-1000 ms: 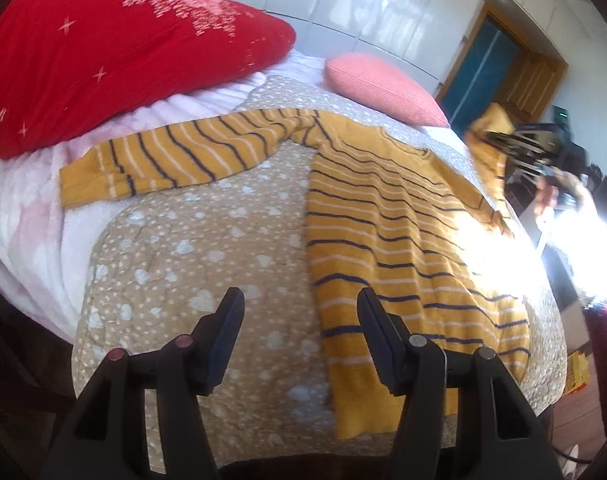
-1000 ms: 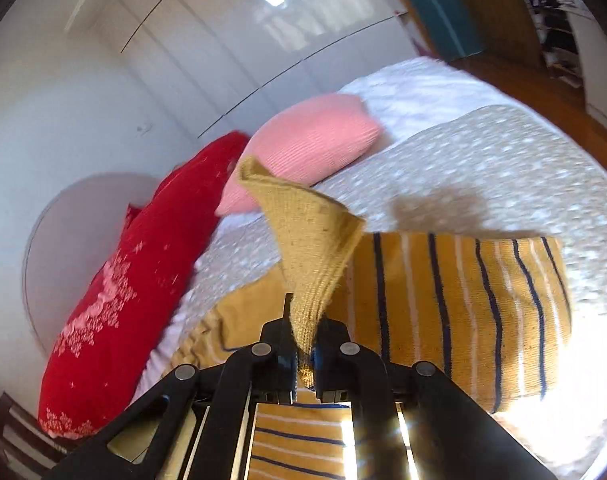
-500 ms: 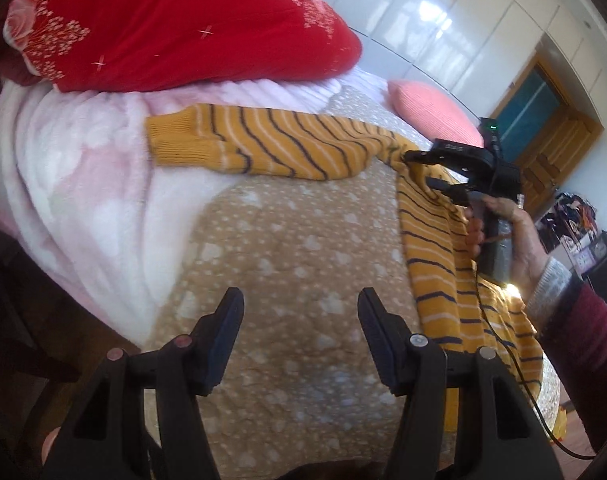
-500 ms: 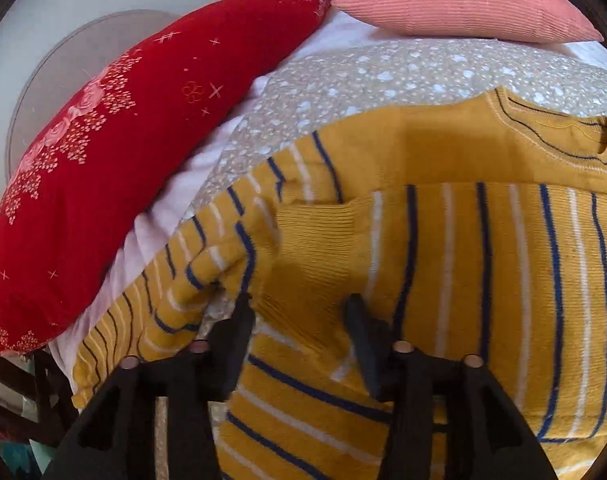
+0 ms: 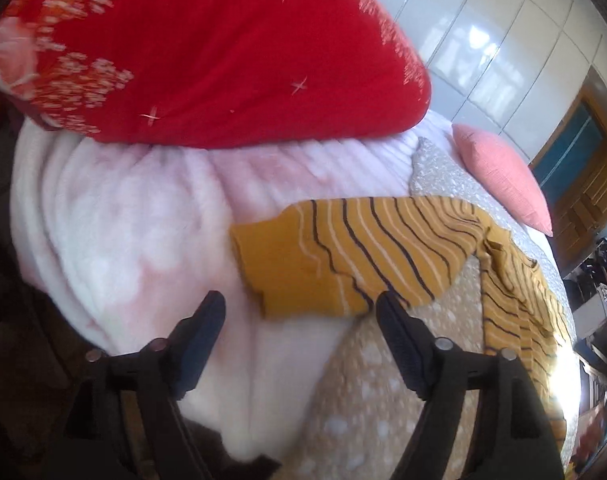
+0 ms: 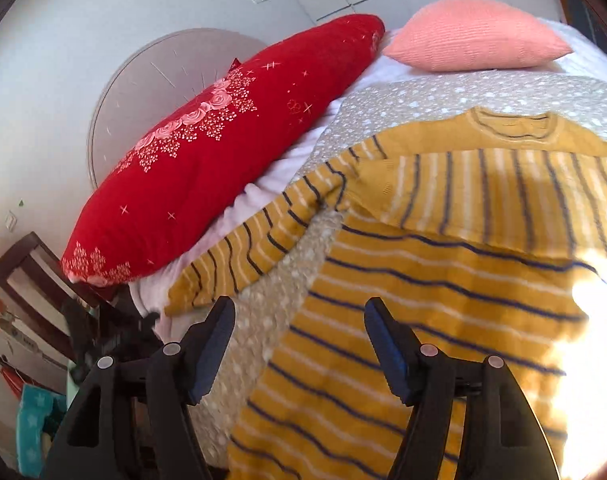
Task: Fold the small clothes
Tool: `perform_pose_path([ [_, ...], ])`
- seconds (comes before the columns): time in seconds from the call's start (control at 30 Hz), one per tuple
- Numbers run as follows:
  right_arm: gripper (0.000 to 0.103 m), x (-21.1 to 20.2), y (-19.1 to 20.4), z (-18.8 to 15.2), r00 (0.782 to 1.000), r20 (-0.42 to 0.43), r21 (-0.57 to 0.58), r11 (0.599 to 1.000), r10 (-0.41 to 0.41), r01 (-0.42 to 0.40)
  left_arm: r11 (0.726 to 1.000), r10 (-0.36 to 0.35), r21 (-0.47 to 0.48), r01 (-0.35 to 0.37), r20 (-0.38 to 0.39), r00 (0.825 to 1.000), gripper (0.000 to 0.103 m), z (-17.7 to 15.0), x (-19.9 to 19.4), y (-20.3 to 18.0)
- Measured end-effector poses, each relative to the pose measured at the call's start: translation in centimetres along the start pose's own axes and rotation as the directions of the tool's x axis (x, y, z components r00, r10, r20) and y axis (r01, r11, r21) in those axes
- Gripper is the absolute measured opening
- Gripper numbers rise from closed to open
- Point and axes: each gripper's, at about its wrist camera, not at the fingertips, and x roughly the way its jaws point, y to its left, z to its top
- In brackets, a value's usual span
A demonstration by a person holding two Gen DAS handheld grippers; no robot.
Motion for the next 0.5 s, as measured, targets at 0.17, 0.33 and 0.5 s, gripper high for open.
perform_pose_path([
  [0.17,0.072,-6.0,-1.5,-3.4,0.995,0.089,0.02,0.998,-0.055,0.053,0.993,0.117,0.034,-0.116,-0.038,0.992,0.048,1.3,3.1,-0.9],
  [0.33,0.072,-10.7,-3.7,-5.8,0.978,0.179,0.068,0.993,-0.109,0.098,0.986,0.158,0.058,-0.159,0.016,0.987,0.008,2.9,1.4,-2.9],
  [0.5,0.072,-13.5,-6.0,-7.5,0.961,0.243,0.113,0.988,-0.13,0.105,0.989,0.079,0.12,-0.088,0.079,0.994,0.008,5.4,-1.8,-8.8],
])
